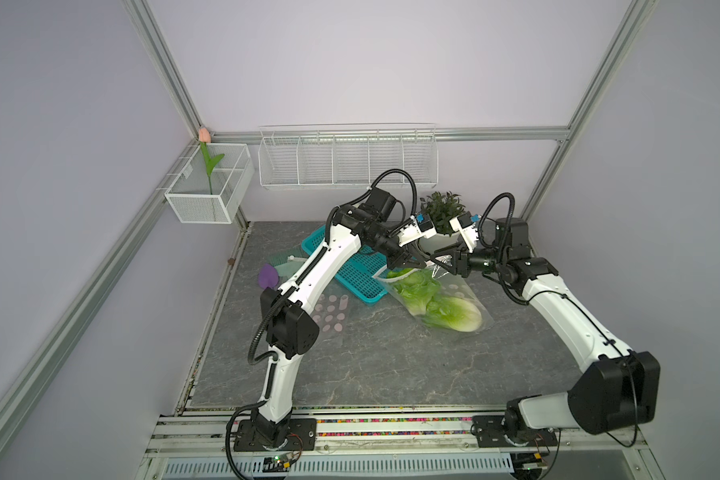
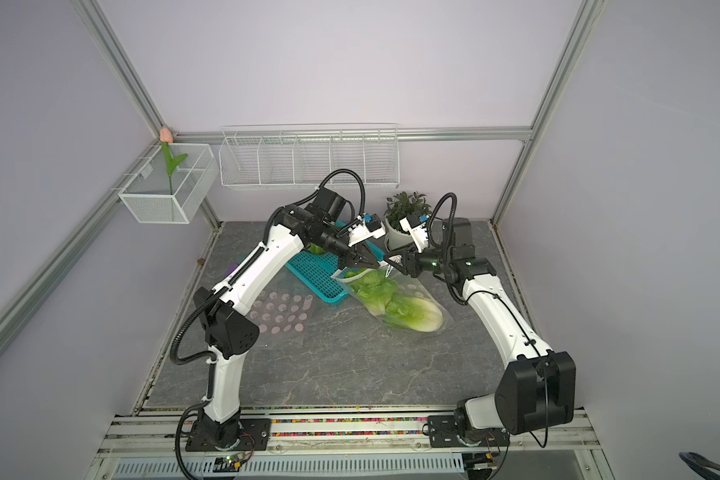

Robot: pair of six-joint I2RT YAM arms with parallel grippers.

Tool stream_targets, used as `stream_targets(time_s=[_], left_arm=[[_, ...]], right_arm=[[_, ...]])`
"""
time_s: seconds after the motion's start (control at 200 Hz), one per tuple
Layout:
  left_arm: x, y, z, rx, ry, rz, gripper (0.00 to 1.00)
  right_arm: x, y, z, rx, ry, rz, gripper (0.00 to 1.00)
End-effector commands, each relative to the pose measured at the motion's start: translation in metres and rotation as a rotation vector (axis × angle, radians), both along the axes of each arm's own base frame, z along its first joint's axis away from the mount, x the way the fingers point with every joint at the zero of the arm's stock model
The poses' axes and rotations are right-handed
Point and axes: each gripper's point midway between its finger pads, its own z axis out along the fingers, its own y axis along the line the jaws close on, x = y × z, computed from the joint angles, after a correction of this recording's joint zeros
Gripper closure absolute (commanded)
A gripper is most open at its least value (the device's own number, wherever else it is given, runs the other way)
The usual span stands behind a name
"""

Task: Put the chinese cabbages into a zipper bag and zip it
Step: Zip the zipper on the zipper food storage bag.

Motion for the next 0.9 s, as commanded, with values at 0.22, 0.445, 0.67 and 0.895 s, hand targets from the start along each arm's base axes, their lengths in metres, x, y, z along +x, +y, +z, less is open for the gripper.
stream_targets(time_s=[0.22,0.445,0.67,0.895], left_arm=[[0.0,-0.002,0.015,-0.032,-0.034,-0.008,1.0],[0.0,-0.002,0.018,-0.037,-0.036,-0.007,1.0],[0.012,0.008,0.014,0.015,-0.045,0.07,1.0],[0.027,0.023,0.009,0.05,-0.044,0.139,1.0]], right_arm=[[-0.007,0.003,-0.014,0.01,0.078,0.028,0.55],[-0.003,0.003,-0.011,0.017,0.068,0.017,0.69],[-0.006,0.006,-0.001,-0.043,-0.067,-0.043,0.93],[-0.013,-0.006,0.01,-0.256,-0.296,-0.173,0.93]])
